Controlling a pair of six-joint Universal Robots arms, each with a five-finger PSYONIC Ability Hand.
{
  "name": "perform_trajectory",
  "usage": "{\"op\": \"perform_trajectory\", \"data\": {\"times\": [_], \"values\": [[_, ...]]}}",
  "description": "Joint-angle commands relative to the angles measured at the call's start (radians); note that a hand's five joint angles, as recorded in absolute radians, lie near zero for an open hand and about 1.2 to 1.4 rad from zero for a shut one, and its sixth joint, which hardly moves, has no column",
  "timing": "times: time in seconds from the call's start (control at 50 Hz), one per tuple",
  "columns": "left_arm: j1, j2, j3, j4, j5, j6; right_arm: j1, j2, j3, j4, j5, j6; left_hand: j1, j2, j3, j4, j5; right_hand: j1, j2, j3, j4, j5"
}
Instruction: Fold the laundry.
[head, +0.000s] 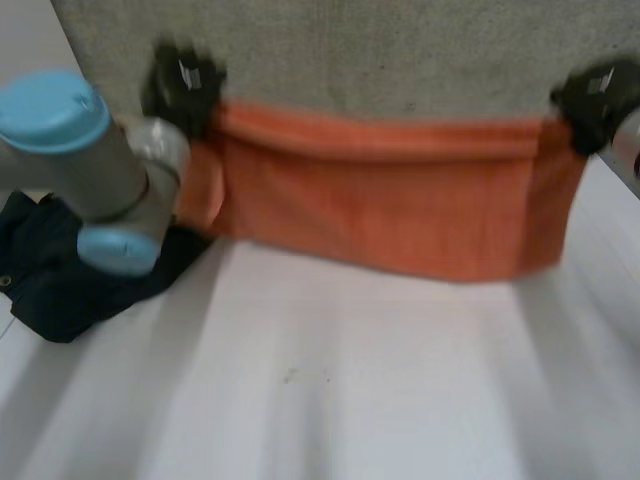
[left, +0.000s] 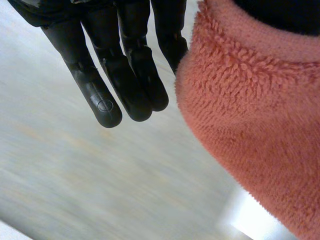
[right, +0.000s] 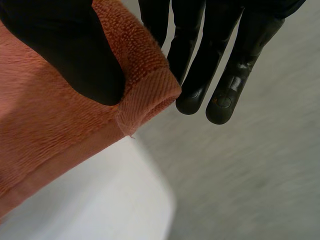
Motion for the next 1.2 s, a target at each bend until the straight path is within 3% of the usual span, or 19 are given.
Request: {"op": "perform_trajectory", "data": {"times": [0.02, 0.12, 0.24, 0.44, 0.56, 0.58, 0.66, 0.78, 1.2], "values": [[-0.001, 0.039, 0.158, 0.260, 0.001, -0.009, 0.004, -0.096, -0.068, -0.310, 0.011, 0.135, 0.246, 0.197, 0.201, 0.192, 0.246, 0.409, 0.218, 0.218, 0.207, 0.237], [-0.007, 0.097, 0.028, 0.203, -0.002, -0.014, 0.003, -0.136, -0.005, -0.317, 0.002, 0.138, 0.246, 0.197, 0.201, 0.192, 0.246, 0.409, 0.218, 0.218, 0.207, 0.237], [-0.010, 0.209, -0.317, 0.178, 0.001, -0.031, -0.002, -0.166, 0.197, -0.268, -0.048, 0.138, 0.246, 0.197, 0.201, 0.192, 0.246, 0.409, 0.218, 0.218, 0.207, 0.237], [-0.051, 0.198, -0.668, 0.178, 0.004, -0.063, -0.092, -0.165, 0.539, -0.140, -0.162, 0.117, 0.246, 0.197, 0.201, 0.192, 0.246, 0.409, 0.218, 0.218, 0.207, 0.237], [-0.064, 0.085, -0.712, 0.175, 0.001, -0.064, -0.137, -0.093, 0.627, -0.145, -0.190, 0.061, 0.246, 0.197, 0.201, 0.192, 0.246, 0.409, 0.218, 0.218, 0.207, 0.237], [-0.065, 0.074, -0.718, 0.172, 0.000, -0.064, -0.146, -0.085, 0.636, -0.145, -0.191, 0.051, 0.048, 0.000, 0.004, -0.005, 0.049, 0.409, 0.218, 0.218, 0.207, 0.237], [-0.058, 0.083, -0.735, 0.169, 0.000, -0.071, -0.186, -0.085, 0.649, -0.145, -0.194, 0.043, -0.351, -0.400, -0.396, -0.405, -0.351, 0.409, 0.218, 0.218, 0.207, 0.237], [-0.027, 0.143, -0.777, 0.169, 0.001, -0.121, -0.235, -0.085, 0.650, -0.146, -0.211, 0.046, -0.520, -0.569, -0.565, -0.573, -0.520, 0.409, 0.218, 0.218, 0.207, 0.237], [0.116, 0.178, -0.822, 0.161, 0.006, -0.236, -0.260, -0.085, 0.679, -0.178, -0.231, 0.054, -0.535, -0.584, -0.580, -0.588, -0.535, 0.409, 0.218, 0.218, 0.207, 0.237]]}}
